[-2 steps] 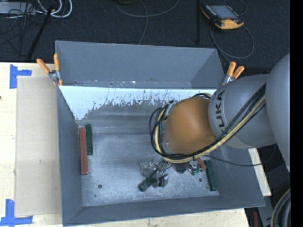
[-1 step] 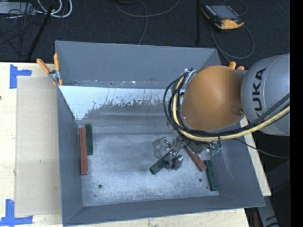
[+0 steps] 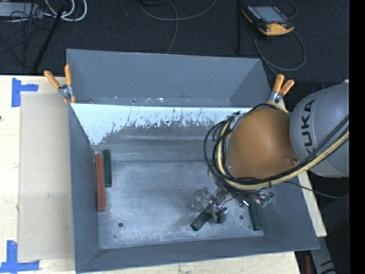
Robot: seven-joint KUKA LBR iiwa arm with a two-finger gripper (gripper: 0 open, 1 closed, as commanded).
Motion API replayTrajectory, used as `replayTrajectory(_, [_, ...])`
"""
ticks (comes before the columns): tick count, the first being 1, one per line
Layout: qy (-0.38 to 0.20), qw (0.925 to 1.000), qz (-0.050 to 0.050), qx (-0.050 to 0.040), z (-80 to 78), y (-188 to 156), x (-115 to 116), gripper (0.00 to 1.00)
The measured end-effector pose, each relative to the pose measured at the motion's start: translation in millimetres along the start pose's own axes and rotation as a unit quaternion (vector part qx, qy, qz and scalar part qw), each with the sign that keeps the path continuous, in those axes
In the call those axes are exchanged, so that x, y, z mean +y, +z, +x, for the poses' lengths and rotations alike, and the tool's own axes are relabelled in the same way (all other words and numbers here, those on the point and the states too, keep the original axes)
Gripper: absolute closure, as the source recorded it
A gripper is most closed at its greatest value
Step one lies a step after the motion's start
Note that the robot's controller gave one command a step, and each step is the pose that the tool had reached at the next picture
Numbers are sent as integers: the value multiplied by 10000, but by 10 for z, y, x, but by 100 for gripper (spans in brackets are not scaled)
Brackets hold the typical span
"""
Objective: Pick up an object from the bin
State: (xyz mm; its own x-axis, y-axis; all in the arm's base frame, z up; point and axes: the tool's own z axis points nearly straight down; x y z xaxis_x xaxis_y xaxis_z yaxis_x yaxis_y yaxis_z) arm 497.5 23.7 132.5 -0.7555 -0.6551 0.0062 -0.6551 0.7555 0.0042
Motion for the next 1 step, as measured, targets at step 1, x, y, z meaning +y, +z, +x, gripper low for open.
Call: replayTrajectory(1, [-59,10000,46,-63,80,-1091,-59,100])
